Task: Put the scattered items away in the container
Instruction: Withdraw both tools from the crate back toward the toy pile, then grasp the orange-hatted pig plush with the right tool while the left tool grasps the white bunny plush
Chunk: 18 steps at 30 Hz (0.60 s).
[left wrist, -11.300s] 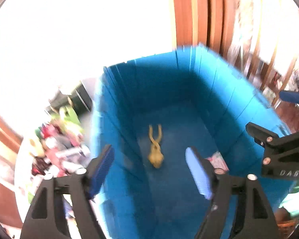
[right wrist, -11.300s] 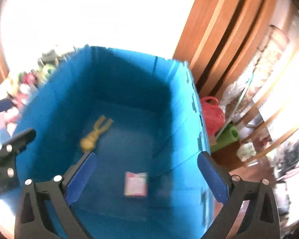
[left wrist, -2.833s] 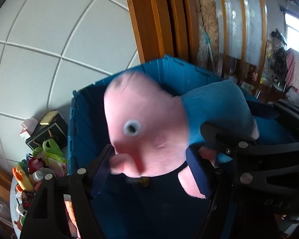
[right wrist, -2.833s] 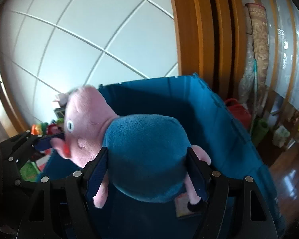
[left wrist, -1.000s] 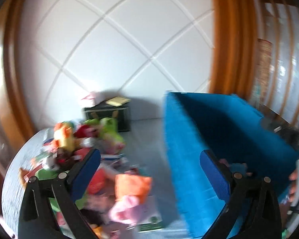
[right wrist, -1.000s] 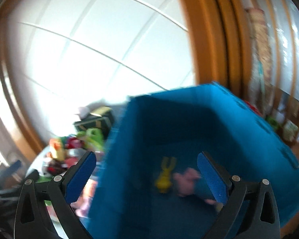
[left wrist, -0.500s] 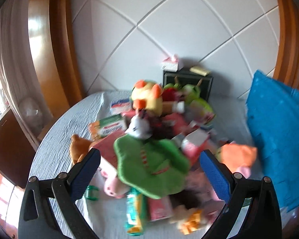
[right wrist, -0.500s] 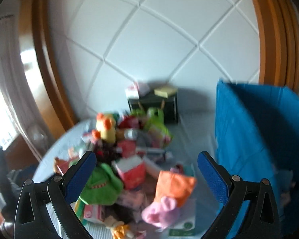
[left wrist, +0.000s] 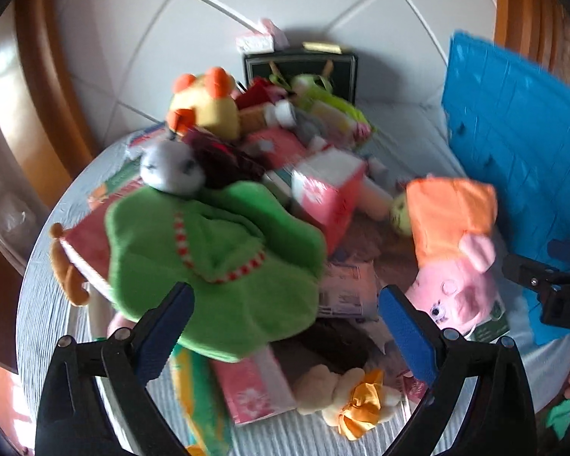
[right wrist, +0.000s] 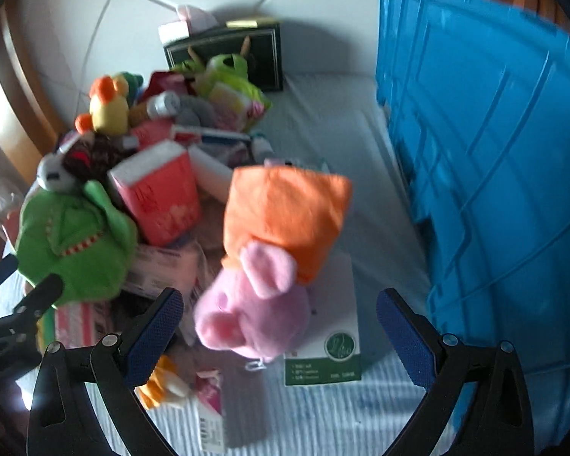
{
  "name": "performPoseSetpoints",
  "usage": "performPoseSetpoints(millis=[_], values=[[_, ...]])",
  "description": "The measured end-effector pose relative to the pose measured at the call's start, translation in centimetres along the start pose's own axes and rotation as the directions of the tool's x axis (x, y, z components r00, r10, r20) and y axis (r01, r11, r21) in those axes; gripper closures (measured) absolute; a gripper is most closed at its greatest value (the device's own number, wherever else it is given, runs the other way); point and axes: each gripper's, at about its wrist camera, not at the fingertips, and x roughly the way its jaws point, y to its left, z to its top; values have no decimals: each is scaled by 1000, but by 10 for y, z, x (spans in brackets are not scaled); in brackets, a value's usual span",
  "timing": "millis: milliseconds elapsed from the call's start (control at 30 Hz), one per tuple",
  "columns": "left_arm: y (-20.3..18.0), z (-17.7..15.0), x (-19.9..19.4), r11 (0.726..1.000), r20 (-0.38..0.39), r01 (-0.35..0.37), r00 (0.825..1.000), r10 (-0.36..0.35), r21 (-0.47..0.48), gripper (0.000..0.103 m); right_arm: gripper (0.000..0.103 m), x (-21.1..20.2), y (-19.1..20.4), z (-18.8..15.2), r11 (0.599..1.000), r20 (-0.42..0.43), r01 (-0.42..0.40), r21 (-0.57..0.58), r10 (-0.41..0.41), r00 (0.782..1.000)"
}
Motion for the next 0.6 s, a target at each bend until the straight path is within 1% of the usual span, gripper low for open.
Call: performPoseSetpoints(millis=[100, 167, 233, 333, 433, 500, 600], values=[[1, -3, 8, 1000, -30, 12, 999, -12, -19, 11, 0, 14, -4, -5, 1000, -32, -17, 15, 18, 999], [8, -3, 5, 999, -19, -20, 1000, 19, -25, 11, 0, 20, -4, -4, 999, -47, -27, 22, 28, 999], [24, -2, -2, 998, -4, -47, 999, 47, -52, 11, 0, 29, -3, -4, 999, -64, -42, 30, 43, 997], [62, -6, -14, 985, 3, -119, 993, 121, -122, 11, 0, 40, -2, -3, 998, -78, -62, 33, 65, 995], [103, -15, -17, 965, -13, -188, 982, 189, -181, 11, 0, 52, 2, 1, 998, -88, -50, 37, 53, 995], [130, -19, -16, 957, -30, -198, 980, 196, -213, 11, 0, 58, 5, 3, 998, -93, -38, 54, 43, 995], [160, -15, -14, 955, -10, -187, 982, 189, -232, 11, 0, 61, 11, 8, 998, -95, -23, 64, 29, 995]])
